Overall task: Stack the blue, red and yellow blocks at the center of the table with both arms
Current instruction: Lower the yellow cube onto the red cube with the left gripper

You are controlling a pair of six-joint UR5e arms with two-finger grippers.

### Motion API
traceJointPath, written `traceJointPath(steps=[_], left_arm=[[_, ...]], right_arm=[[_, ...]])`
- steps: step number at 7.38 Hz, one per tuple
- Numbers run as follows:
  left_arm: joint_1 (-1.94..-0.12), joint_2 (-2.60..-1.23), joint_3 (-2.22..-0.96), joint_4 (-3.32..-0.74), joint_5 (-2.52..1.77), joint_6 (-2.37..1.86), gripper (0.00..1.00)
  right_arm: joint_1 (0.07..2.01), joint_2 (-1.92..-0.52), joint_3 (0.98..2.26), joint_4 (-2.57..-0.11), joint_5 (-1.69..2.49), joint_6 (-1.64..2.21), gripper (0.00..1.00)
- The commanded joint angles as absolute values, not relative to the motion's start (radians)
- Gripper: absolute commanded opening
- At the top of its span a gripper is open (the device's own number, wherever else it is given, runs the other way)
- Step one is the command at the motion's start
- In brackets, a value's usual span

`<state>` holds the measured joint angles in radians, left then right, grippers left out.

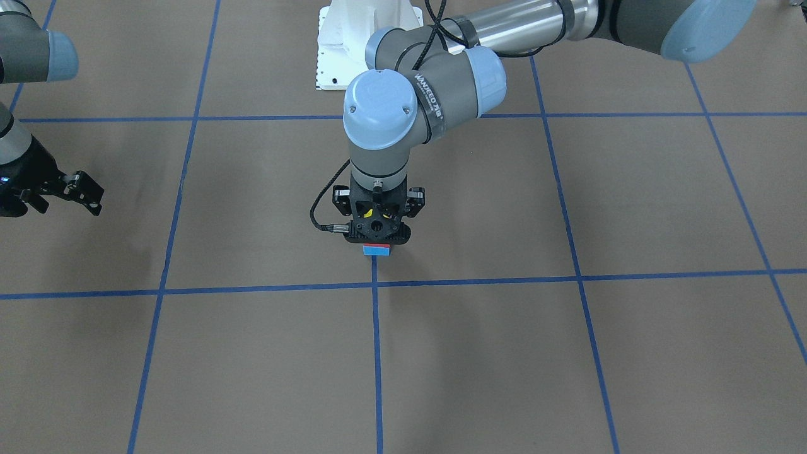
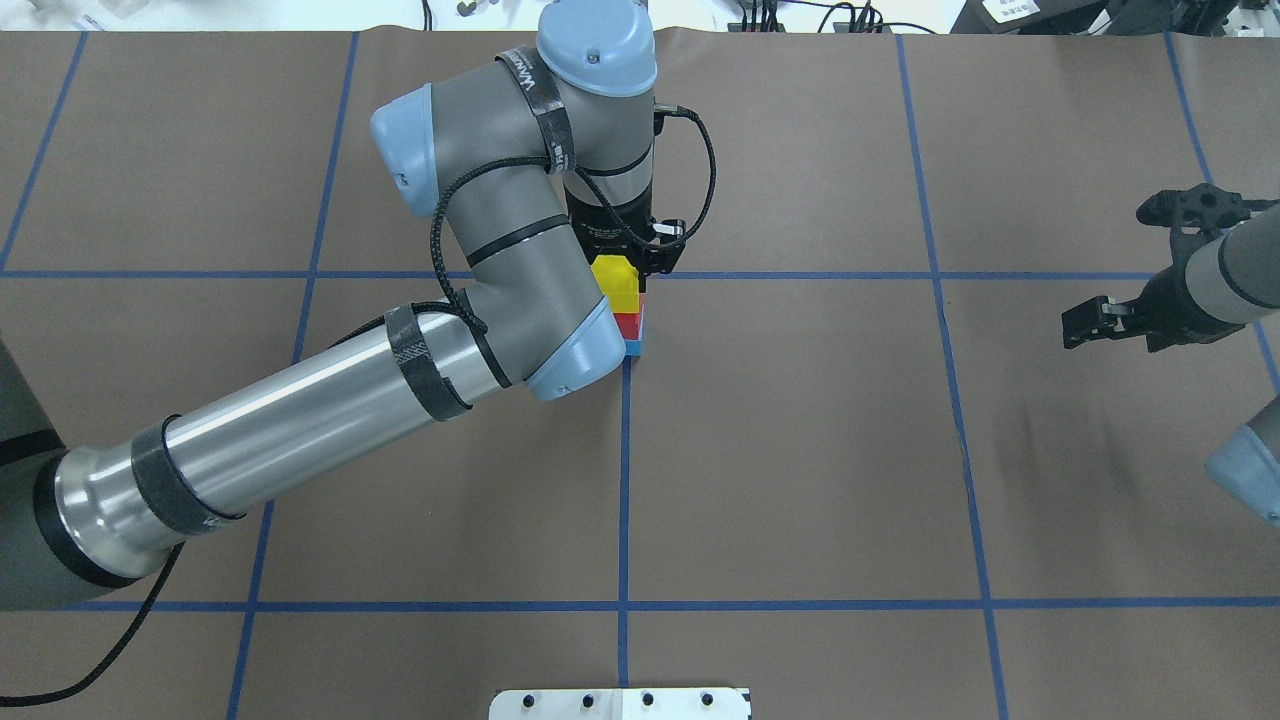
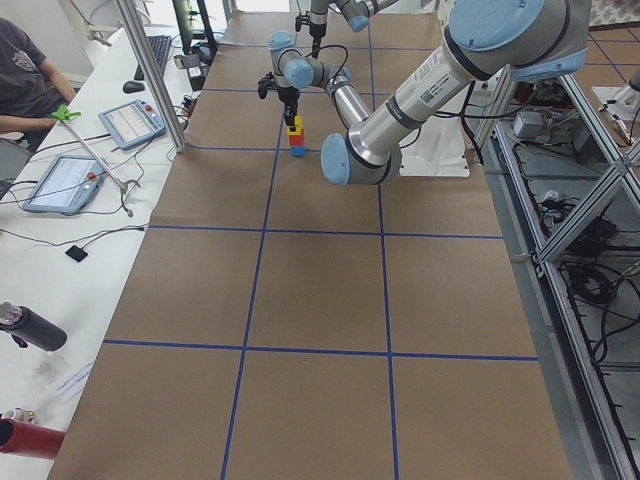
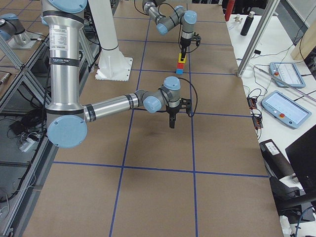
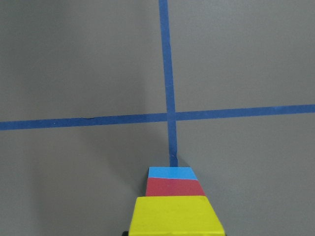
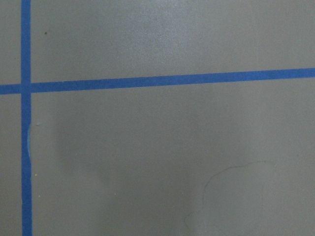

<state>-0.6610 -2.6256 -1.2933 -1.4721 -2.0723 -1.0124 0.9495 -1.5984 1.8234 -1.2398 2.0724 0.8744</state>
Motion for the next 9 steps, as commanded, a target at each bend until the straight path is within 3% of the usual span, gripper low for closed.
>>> traceJointPath(steps=[1,9], left_arm=[[-0.66,-2.628,-1.295,-1.473,-2.072,-1.012,0.0],[-0.658,-2.626,-1.296,-1.474,-2.071,-0.994,0.0]], right_arm=[[0.95,-1.598,1.824,-1.239,2.072,0.874,1.0],[0.95,-1.598,1.824,-1.239,2.072,0.877,1.0]])
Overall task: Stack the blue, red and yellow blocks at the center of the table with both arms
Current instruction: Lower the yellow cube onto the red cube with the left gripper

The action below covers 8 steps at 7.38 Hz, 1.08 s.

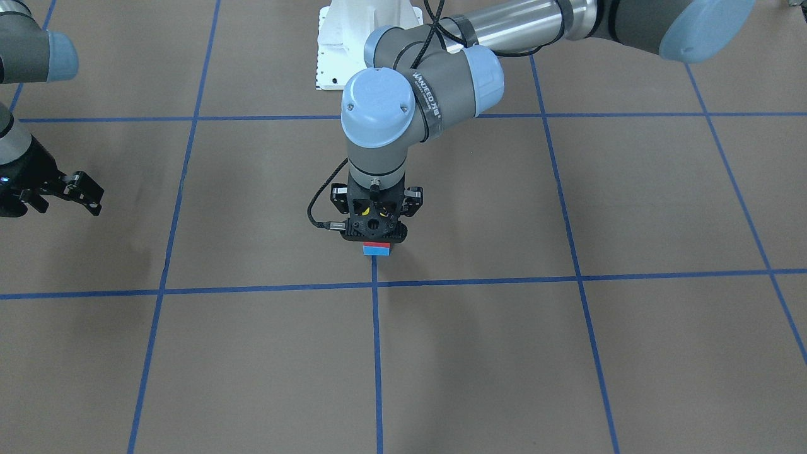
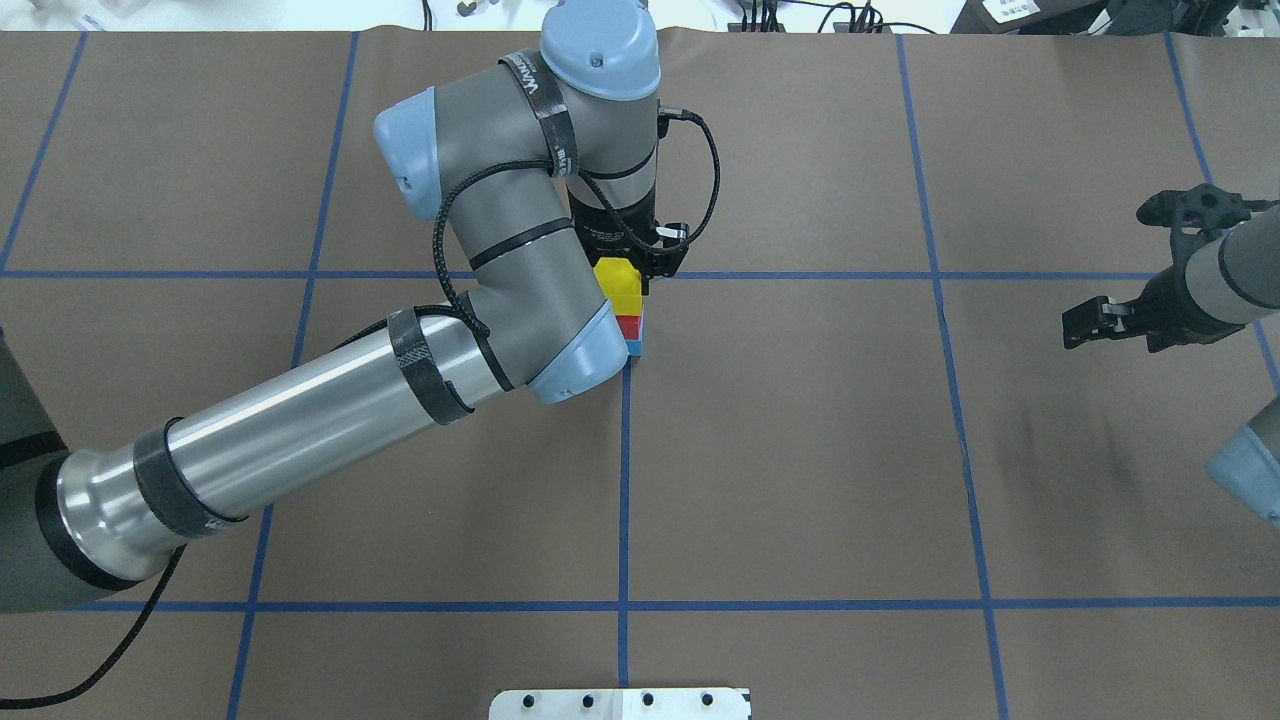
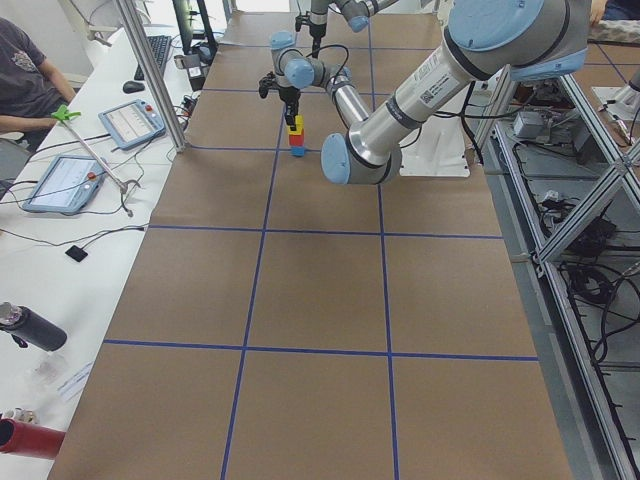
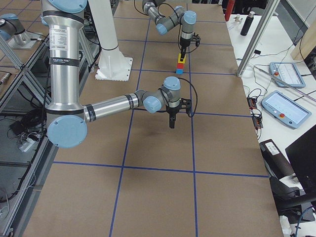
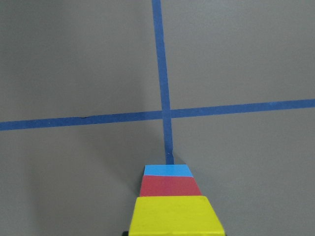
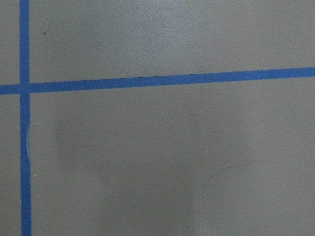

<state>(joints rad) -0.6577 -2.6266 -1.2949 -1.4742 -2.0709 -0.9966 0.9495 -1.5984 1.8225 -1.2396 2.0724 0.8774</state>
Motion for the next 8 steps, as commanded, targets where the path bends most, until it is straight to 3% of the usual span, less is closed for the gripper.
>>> traceJointPath(steps=[1,8], left_arm=[[-0.658,-2.626,-1.298,-1.474,-2.069,-0.993,0.0],[-0.652,-2.626,-1.293,-1.474,-2.068,-0.989,0.0]], right_arm=[[0.95,-1.598,1.822,-1.241,2.072,0.877,1.0],[0.948,-1.598,1.822,-1.241,2.072,0.879,1.0]])
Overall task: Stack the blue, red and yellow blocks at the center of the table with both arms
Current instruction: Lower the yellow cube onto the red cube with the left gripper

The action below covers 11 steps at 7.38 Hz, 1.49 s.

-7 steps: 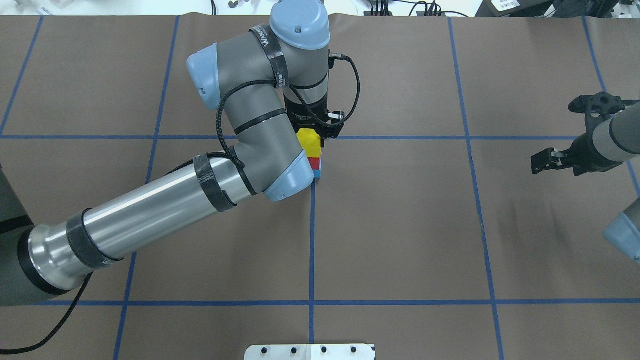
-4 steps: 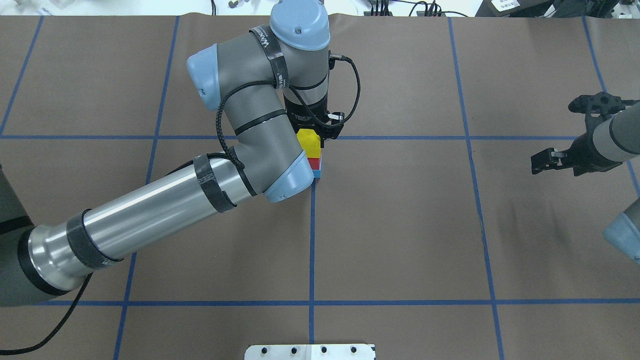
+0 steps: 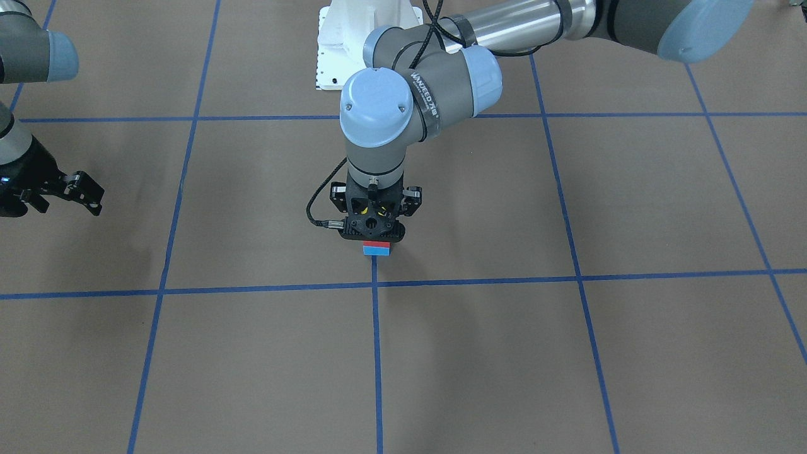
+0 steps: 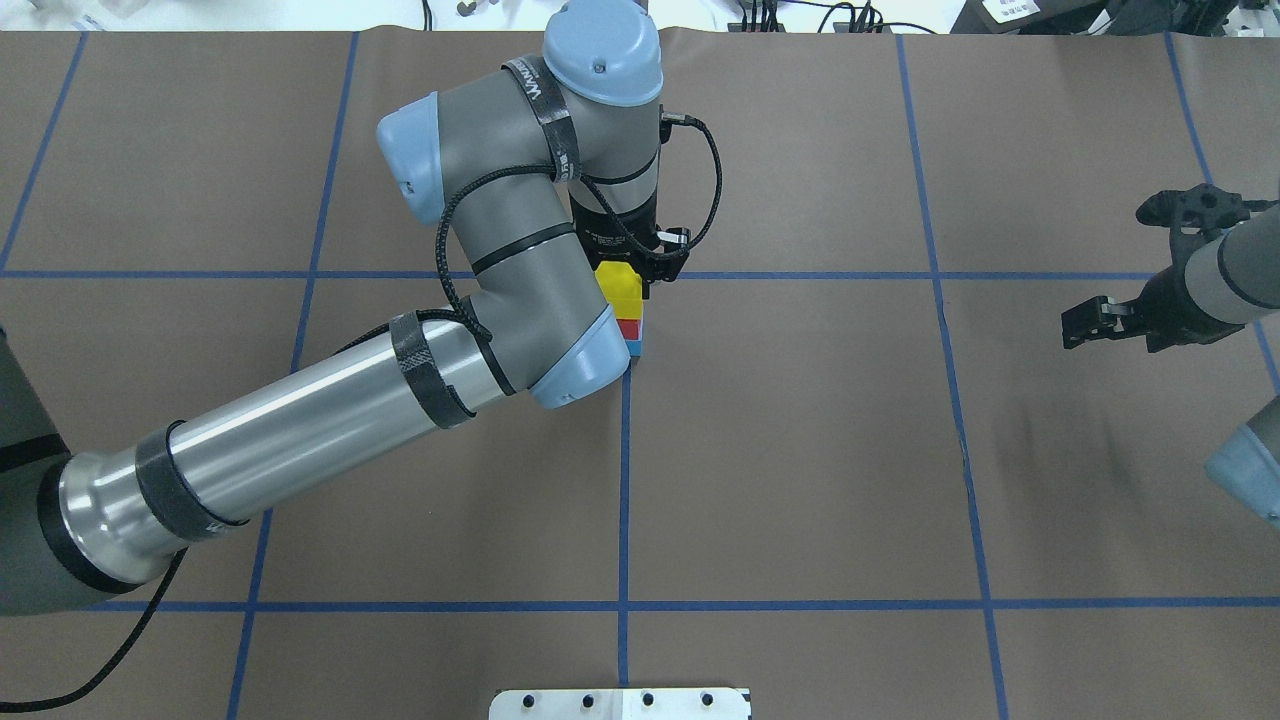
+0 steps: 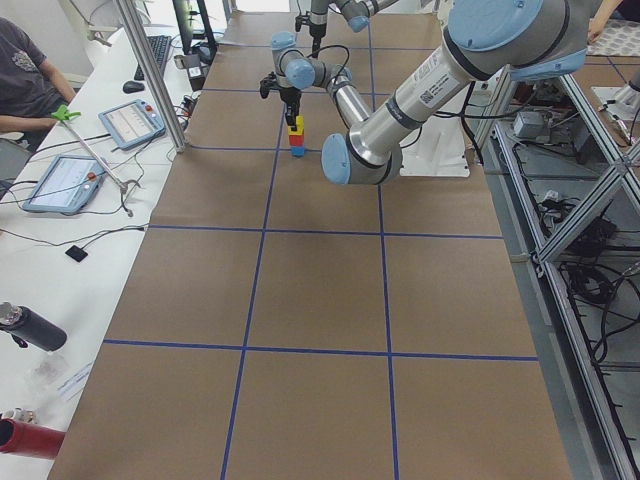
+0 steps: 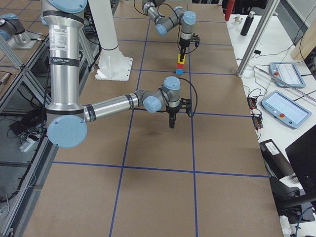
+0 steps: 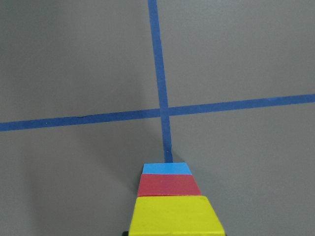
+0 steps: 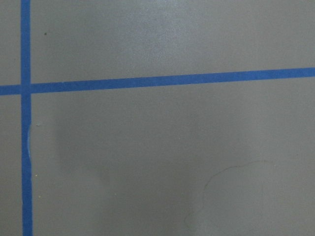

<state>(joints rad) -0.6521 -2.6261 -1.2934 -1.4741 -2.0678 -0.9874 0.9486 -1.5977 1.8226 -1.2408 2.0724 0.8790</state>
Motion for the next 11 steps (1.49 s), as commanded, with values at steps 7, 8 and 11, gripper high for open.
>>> traceJointPath(steps=[7,8,11], left_arm=[[-0.65,-2.626,-1.295,-1.476,-2.068,-0.991,0.0],[-0.65,-2.626,-1.295,-1.476,-2.066,-0.991,0.0],[-0.65,-2.623,-1.295,-1.477,-2.066,-0.989,0.16]], right_arm=[[0.95,-1.597,1.822,-1.241,2.072,0.881,1.0],[0.95,-1.597,1.822,-1.241,2.072,0.881,1.0],[0.95,-1.597,1.822,-1.241,2.072,0.881,1.0]])
